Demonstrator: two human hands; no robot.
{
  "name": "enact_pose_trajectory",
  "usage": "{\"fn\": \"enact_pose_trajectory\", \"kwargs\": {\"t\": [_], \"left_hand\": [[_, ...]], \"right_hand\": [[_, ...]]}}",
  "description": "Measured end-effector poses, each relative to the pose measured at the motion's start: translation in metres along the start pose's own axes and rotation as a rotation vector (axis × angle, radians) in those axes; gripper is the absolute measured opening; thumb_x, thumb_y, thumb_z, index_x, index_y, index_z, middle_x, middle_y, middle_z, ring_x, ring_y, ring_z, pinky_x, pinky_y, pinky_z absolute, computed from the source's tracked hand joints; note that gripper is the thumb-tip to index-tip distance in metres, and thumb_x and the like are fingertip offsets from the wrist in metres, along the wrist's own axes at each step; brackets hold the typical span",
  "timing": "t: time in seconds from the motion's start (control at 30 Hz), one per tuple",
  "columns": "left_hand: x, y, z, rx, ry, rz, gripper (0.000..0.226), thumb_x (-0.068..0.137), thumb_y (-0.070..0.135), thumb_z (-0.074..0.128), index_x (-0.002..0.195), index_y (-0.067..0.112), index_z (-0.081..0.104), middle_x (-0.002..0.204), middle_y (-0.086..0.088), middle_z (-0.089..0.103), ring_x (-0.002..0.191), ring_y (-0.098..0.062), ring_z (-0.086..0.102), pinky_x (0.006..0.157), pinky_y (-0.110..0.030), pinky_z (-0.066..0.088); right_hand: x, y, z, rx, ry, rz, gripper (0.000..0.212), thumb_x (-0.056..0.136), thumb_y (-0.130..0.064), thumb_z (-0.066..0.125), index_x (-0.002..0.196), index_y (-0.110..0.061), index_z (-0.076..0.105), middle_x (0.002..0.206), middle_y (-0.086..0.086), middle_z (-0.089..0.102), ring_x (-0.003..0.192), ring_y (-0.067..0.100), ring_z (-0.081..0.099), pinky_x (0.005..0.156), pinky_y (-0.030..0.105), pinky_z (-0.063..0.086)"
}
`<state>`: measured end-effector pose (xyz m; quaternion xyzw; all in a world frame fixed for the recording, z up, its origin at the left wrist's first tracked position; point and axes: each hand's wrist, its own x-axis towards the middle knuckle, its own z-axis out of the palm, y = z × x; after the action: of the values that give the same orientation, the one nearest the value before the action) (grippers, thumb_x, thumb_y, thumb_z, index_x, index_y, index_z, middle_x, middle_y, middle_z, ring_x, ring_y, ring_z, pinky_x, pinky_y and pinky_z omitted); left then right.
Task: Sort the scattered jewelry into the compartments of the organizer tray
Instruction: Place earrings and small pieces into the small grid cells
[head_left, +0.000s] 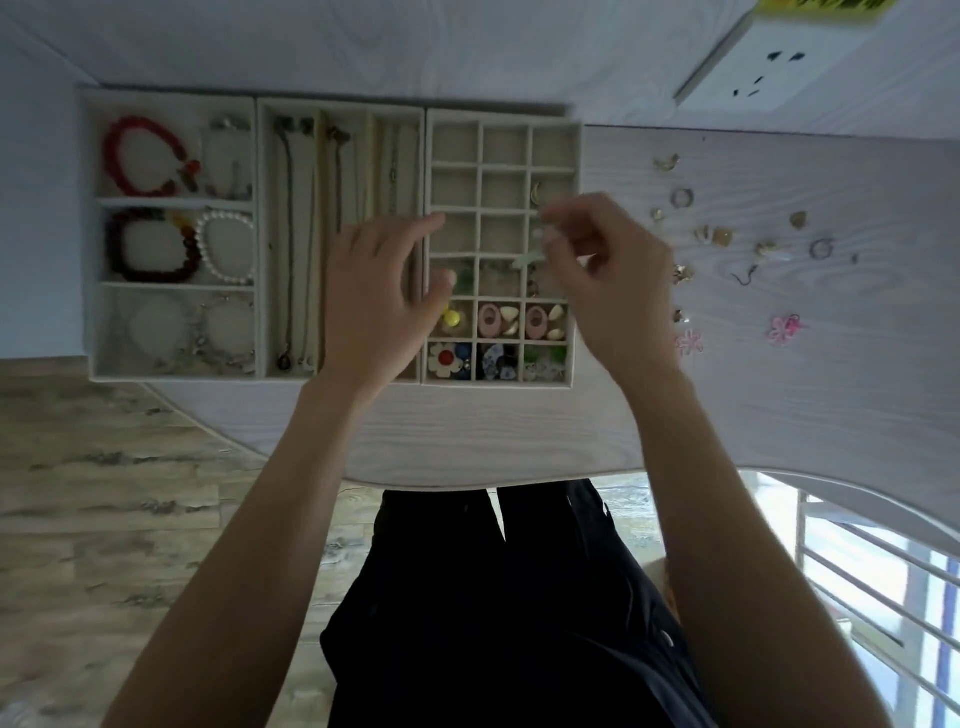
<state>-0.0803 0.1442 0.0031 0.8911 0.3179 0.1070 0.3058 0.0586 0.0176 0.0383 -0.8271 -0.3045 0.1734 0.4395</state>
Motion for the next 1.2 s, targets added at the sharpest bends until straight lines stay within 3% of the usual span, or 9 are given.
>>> {"fn": "enact_pose_trajectory", "kwargs": {"t": [0.1,0.17,0.23,0.43,0.57,0.67,0.87,1.03,1.2], "left_hand": [[-0.004,0.011,-0.007,-0.273,-0.164,-0.066,0.034,0.087,0.027,0.067,0.118,0.025,0.054,0.108,0.02,0.057,0.093,0.016,0.048,0.09,-0.012,0.04],[-0.007,0.014,-0.006,-0.383,-0.221,-0.14,0.029,0.087,0.028,0.068,0.11,0.027,0.05,0.098,0.025,0.058,0.074,0.02,0.052,0.067,-0.001,0.039],[-0.007,0.012,-0.006,-0.401,-0.176,-0.143,0.021,0.089,0.029,0.065,0.105,0.024,0.052,0.09,0.025,0.059,0.069,0.019,0.052,0.061,-0.001,0.037],[-0.006,-0.008,-0.008,-0.349,-0.127,-0.068,0.014,0.091,0.022,0.064,0.104,0.022,0.061,0.087,0.016,0.063,0.076,0.004,0.057,0.067,-0.005,0.039],[-0.004,-0.011,-0.007,-0.223,-0.088,0.001,0.015,0.091,0.023,0.062,0.103,0.016,0.066,0.09,0.01,0.065,0.08,-0.006,0.06,0.079,-0.023,0.05],[-0.001,-0.013,-0.005,-0.14,-0.085,0.046,0.024,0.09,0.033,0.062,0.108,0.018,0.066,0.096,0.014,0.061,0.084,-0.005,0.052,0.088,-0.031,0.044],[0.007,-0.017,-0.005,0.097,0.019,0.137,0.023,0.087,0.035,0.066,0.097,0.016,0.072,0.092,-0.003,0.063,0.09,-0.021,0.053,0.081,-0.02,0.03],[0.011,-0.014,-0.007,0.206,0.026,0.146,0.027,0.082,0.032,0.071,0.103,0.016,0.071,0.098,-0.007,0.063,0.095,-0.028,0.054,0.083,-0.026,0.034],[0.008,-0.016,-0.013,0.263,0.109,0.135,0.014,0.086,0.028,0.066,0.093,0.017,0.069,0.1,-0.006,0.062,0.096,-0.026,0.053,0.085,-0.025,0.034]], "right_hand": [[-0.004,-0.013,0.026,0.133,-0.155,0.069,0.016,0.089,-0.01,0.06,0.1,-0.018,0.068,0.083,-0.014,0.065,0.07,0.004,0.061,0.065,0.019,0.052],[-0.005,-0.016,0.038,0.198,-0.191,0.109,0.016,0.088,-0.008,0.062,0.097,-0.02,0.067,0.083,-0.016,0.065,0.072,0.001,0.062,0.067,0.016,0.05],[-0.006,-0.015,0.045,0.212,-0.181,0.145,0.012,0.087,-0.009,0.064,0.096,-0.017,0.066,0.083,-0.014,0.065,0.076,-0.002,0.062,0.071,0.015,0.05],[-0.004,-0.005,0.049,0.087,-0.108,0.188,0.008,0.085,-0.014,0.066,0.093,-0.014,0.066,0.082,-0.007,0.066,0.076,0.003,0.062,0.072,0.022,0.053],[-0.006,-0.003,0.05,0.043,-0.102,0.175,0.007,0.085,-0.013,0.066,0.092,-0.012,0.065,0.081,-0.006,0.066,0.075,0.004,0.061,0.071,0.021,0.052],[-0.004,-0.003,0.052,0.109,-0.109,0.235,0.008,0.084,-0.016,0.067,0.091,-0.014,0.064,0.081,-0.008,0.066,0.076,0.004,0.062,0.071,0.021,0.053],[-0.005,-0.001,0.053,0.248,-0.129,0.344,0.012,0.085,-0.02,0.068,0.091,-0.011,0.065,0.083,0.002,0.07,0.077,0.012,0.068,0.074,0.03,0.056],[-0.008,0.006,0.047,-0.178,-0.046,0.171,0.019,0.093,-0.029,0.055,0.087,-0.013,0.064,0.062,-0.018,0.05,0.054,-0.006,0.045,0.054,0.008,0.034],[-0.01,0.018,0.042,-0.311,0.011,-0.047,0.012,0.088,-0.017,0.057,0.089,-0.013,0.068,0.086,-0.002,0.06,0.081,0.009,0.047,0.064,0.006,0.031]]}}
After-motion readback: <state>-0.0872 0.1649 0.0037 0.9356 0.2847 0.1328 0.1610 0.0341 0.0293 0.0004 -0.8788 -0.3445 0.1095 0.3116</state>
